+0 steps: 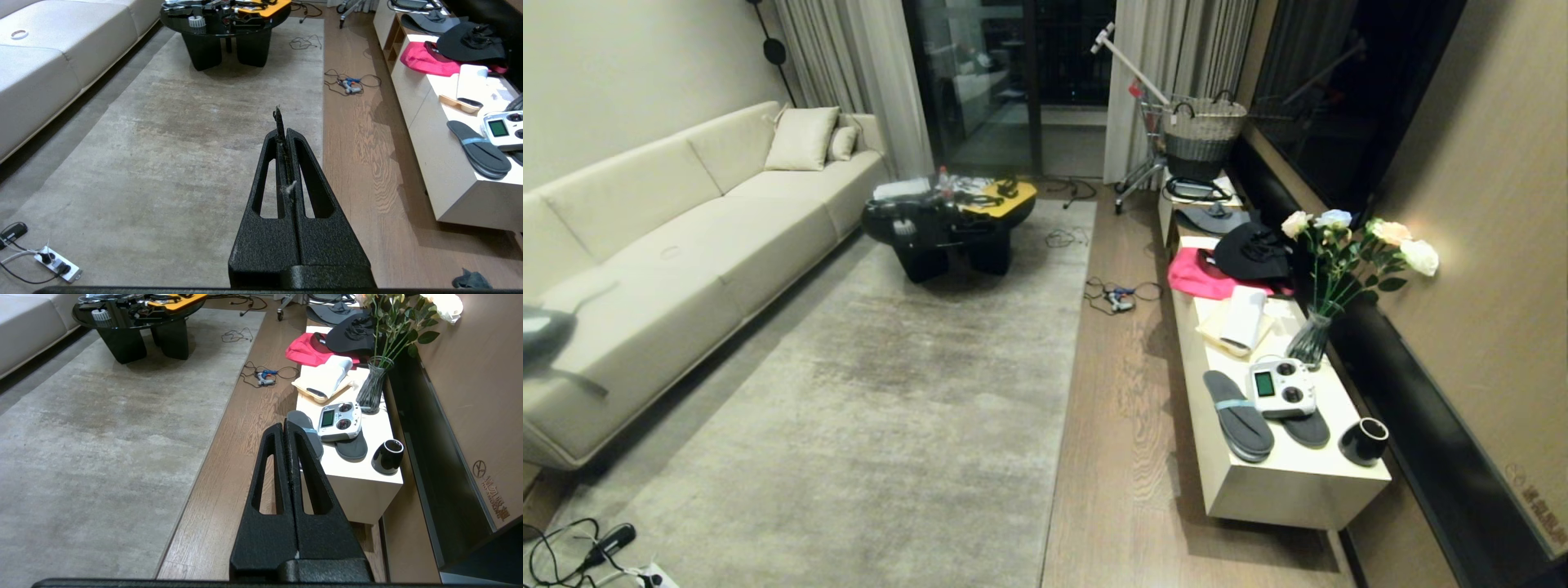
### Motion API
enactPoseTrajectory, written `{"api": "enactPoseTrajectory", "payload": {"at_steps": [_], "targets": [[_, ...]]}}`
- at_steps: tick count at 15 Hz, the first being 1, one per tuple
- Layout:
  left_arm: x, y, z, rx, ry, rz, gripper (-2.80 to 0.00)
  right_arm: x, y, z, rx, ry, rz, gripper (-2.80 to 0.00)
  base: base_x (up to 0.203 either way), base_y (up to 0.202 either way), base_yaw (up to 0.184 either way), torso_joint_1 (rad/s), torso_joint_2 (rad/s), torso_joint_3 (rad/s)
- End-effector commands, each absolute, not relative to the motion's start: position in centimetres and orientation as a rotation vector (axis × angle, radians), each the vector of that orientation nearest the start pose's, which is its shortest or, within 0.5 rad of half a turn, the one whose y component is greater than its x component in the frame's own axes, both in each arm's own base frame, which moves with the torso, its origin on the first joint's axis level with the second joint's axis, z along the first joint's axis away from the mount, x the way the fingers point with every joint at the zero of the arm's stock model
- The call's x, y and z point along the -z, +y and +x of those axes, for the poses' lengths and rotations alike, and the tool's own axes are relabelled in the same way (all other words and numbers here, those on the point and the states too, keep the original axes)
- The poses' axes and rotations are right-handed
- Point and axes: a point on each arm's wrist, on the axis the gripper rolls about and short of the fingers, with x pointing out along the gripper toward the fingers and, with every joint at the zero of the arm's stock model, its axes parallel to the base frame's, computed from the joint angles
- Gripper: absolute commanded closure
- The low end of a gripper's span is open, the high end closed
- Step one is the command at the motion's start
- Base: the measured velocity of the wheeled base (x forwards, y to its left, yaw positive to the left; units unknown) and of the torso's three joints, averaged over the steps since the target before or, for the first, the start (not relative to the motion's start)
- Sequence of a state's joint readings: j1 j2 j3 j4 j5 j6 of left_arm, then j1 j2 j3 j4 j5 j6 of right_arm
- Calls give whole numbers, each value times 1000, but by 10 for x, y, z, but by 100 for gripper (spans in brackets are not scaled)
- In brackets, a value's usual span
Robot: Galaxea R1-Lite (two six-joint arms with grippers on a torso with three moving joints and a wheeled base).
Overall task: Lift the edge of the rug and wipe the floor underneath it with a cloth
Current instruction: Pick up the rag
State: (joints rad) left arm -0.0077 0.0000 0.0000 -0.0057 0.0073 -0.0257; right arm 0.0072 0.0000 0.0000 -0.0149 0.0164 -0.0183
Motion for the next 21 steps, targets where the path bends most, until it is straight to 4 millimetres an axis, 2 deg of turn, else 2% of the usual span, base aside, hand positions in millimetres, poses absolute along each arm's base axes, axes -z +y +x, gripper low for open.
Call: {"api": "enactPoseTrajectory", "payload": {"at_steps": [1, 4, 21], "targets": [[-76, 0, -23, 0, -5, -26, 0, -77, 0, -23, -24, -14, -18, 0, 0, 0, 0, 0, 0, 0], [-76, 0, -23, 0, -5, -26, 0, -77, 0, -23, -23, -14, -17, 0, 0, 0, 0, -31, 51, 44], [-76, 0, -23, 0, -5, -26, 0, -77, 0, -23, -14, -15, 28, 0, 0, 0, 0, -126, 322, 188]]}}
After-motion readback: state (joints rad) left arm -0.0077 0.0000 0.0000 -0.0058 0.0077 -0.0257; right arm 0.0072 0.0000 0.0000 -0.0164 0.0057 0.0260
